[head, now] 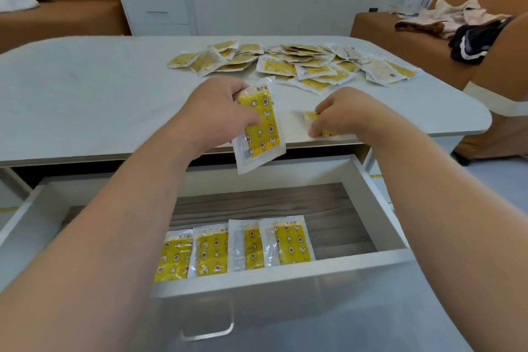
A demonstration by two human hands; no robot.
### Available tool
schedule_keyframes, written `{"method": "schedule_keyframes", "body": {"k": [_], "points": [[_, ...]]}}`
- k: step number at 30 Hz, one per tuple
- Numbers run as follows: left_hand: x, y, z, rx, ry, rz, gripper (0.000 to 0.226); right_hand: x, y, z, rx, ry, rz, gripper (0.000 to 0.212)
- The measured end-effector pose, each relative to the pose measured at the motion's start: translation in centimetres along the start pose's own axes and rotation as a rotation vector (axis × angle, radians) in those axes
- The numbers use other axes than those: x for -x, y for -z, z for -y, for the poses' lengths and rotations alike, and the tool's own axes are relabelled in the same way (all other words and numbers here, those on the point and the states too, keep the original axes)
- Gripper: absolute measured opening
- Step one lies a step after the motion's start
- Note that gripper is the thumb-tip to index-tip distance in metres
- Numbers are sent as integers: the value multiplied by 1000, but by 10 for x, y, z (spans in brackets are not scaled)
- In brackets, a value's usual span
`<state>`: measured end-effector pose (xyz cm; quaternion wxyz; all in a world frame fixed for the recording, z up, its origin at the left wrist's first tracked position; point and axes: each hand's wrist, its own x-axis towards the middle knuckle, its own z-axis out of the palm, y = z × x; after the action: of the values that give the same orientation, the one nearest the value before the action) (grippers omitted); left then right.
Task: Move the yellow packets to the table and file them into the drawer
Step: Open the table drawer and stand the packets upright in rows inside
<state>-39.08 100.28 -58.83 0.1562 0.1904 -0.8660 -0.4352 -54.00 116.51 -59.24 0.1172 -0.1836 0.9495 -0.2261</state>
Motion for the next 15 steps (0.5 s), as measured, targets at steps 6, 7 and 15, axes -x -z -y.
{"method": "schedule_keyframes", "body": {"k": [6,7,15], "points": [[10,-19,0,-73,78,286,22,1,1,-4,-88,-31,-26,68],[12,-25,1,-85,80,334,20,4,3,-6,-115,-25,-6,73],[12,-93,15,-219,261,708,20,5,30,-34,-447,91,147,33]]}}
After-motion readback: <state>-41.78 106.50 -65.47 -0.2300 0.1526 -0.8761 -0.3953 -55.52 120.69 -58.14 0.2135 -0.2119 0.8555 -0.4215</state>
